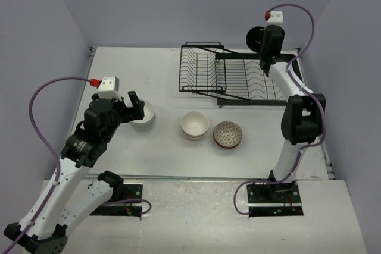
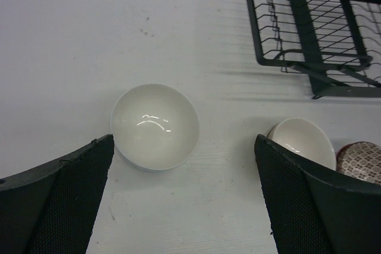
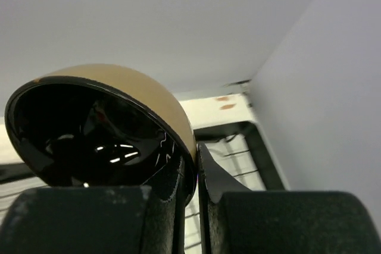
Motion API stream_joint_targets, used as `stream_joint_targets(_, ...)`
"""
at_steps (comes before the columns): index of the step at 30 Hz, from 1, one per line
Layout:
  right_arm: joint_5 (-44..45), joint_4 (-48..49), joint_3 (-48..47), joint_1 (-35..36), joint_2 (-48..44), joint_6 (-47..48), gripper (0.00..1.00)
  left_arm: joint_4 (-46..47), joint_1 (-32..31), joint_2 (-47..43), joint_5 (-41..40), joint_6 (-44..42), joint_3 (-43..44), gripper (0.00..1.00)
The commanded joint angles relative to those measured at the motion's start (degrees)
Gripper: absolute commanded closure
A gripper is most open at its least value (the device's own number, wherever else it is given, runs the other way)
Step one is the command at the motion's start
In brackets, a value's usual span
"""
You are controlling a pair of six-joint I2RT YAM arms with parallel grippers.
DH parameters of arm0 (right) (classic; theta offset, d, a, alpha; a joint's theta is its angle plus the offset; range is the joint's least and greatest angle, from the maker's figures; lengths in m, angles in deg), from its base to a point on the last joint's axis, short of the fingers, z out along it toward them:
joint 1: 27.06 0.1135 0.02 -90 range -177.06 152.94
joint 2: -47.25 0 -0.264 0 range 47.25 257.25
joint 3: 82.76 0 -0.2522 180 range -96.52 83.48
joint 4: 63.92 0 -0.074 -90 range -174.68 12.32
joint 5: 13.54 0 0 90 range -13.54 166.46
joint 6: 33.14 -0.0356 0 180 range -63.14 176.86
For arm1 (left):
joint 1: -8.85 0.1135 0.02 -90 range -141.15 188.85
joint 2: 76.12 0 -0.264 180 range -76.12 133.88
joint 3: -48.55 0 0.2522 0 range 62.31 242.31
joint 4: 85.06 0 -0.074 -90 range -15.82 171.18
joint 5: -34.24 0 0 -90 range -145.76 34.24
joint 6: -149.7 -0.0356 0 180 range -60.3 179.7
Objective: Unload the bowls from the dish rack
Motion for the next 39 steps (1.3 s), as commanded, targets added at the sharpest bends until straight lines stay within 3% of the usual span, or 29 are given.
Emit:
stream_joint_targets(1,-10.8,-27.8,-7.1,0.1,-9.8,-20.0,1.0,2.1,-0.3,1.0,8.5,3.6,6.0,0.0)
stream_joint_targets(5,-20.0,-48.0,-8.0,0.5,-16.5,-27.6,1.0,6.7,-0.3,3.1,18.3,9.0,8.7,0.0)
stream_joint_targets(7,-23.1,-53.5,-7.3,2.2,-18.8,-29.4,1.0,7.7,-0.3,8.0,24.9,11.7,11.0,0.0)
stream_joint_targets(10,-23.0,-61.3,-4.4,5.5,-23.0,-30.3,1.0,8.0,-3.1,17.3,28.4,13.0,17.2,0.0)
stream_joint_targets(14,-26.2,-64.8,2.9,7.4,-31.1,-31.8,1.0,3.6,-16.8,32.0,18.4,10.0,28.6,0.0)
stream_joint_targets(17,-27.5,-69.0,4.5,8.1,-33.4,-31.8,1.0,-1.1,-23.1,40.0,11.9,8.1,37.7,0.0)
stream_joint_targets(27,-30.4,-71.5,9.0,14.5,-41.3,-34.8,1.0,-11.0,-31.1,57.5,3.2,7.5,52.9,0.0)
stream_joint_targets(30,-29.6,-71.7,9.4,15.7,-42.9,-35.4,1.0,-11.1,-31.7,59.4,1.3,7.7,54.2,0.09)
stream_joint_targets(33,-29.3,-71.8,9.0,16.4,-43.8,-35.5,1.0,-10.7,-31.7,60.7,0.3,7.7,54.5,0.28)
stream_joint_targets(34,-28.9,-72.1,8.7,16.5,-44.1,-35.6,1.0,-10.8,-31.7,61.5,0.3,7.7,55.2,0.4)
stream_joint_targets(36,-28.0,-72.2,8.5,16.5,-44.1,-35.6,1.0,-11.3,-31.8,62.2,0.4,7.8,55.5,0.53)
stream_joint_targets(37,-28.0,-72.3,8.1,16.5,-44.0,-35.5,1.0,-11.3,-31.8,62.8,0.4,7.8,55.6,0.69)
stream_joint_targets(39,-28.0,-72.2,8.1,16.5,-43.8,-35.4,1.0,-11.3,-31.8,62.9,0.2,7.8,55.5,0.86)
